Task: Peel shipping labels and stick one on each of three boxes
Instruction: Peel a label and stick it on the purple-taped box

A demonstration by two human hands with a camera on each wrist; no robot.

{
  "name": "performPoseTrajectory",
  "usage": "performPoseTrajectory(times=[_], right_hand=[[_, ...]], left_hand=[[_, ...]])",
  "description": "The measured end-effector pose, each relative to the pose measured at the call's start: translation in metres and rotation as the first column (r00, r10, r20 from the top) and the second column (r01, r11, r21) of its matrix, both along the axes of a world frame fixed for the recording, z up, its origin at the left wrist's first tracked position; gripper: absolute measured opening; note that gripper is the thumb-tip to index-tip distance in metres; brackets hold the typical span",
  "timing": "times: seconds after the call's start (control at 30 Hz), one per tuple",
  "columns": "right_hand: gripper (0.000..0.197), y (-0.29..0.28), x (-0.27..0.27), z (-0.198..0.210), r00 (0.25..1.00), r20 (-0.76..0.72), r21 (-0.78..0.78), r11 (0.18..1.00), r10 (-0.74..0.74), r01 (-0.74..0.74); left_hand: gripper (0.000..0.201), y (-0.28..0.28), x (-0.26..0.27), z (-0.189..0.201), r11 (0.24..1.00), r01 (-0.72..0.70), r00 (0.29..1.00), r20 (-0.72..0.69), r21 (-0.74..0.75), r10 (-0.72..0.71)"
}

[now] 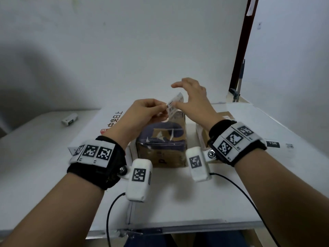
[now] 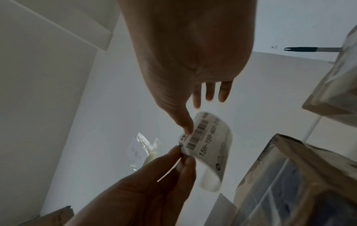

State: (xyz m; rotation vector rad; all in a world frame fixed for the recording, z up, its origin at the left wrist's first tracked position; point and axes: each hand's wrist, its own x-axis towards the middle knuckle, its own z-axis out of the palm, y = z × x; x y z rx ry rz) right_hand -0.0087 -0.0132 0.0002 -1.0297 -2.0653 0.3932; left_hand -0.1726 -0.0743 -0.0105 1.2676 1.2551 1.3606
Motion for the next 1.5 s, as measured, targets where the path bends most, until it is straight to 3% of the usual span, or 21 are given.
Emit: performPoseTrajectory(times=[0.1, 0.23, 0.43, 0.63, 1.1, 1.37, 1.5], right_hand=[[0.03, -0.002, -0.004, 0.003, 0.995, 0.064, 0.003, 0.997, 0.08, -0.08], [0.01, -0.009, 0.002, 0.005, 0.99, -0.075, -0.12, 0.984, 0.12, -0.128], [0.008, -0.005, 0.007, -0.007, 0.979, -0.179, -0.186, 0.973, 0.101, -0.135], [0.007, -0.008, 0.009, -0.008, 0.974, -0.189, -0.191, 0.969, 0.122, -0.159], [0.008, -0.011, 0.012, -0.005, 0.978, -0.162, -0.179, 0.971, 0.128, -0.157], [0.009, -0.015, 0.009, -0.007, 0.977, -0.179, -0.174, 0.973, 0.119, -0.15], [0.019, -0.016, 0.006, -0.008, 0.989, -0.137, -0.053, 0.997, 0.047, -0.055]], left_hand=[[0.016, 0.001, 0.001, 0.0, 1.0, 0.019, 0.999, 0.034, -0.004, -0.019], [0.01, 0.002, 0.002, 0.0, 0.998, 0.047, 0.993, 0.109, -0.036, -0.043], [0.015, 0.0, 0.003, -0.003, 0.99, 0.085, 0.968, 0.246, -0.115, -0.055], [0.013, -0.004, 0.007, -0.001, 0.99, 0.074, 0.975, 0.216, -0.118, -0.047], [0.011, -0.01, 0.01, 0.001, 1.0, 0.013, 0.995, -0.1, -0.022, -0.015], [0.02, -0.009, 0.013, -0.002, 1.0, -0.018, 0.994, -0.109, -0.002, 0.017], [0.02, -0.006, 0.014, -0.005, 0.998, -0.054, 0.998, -0.031, 0.019, 0.055]])
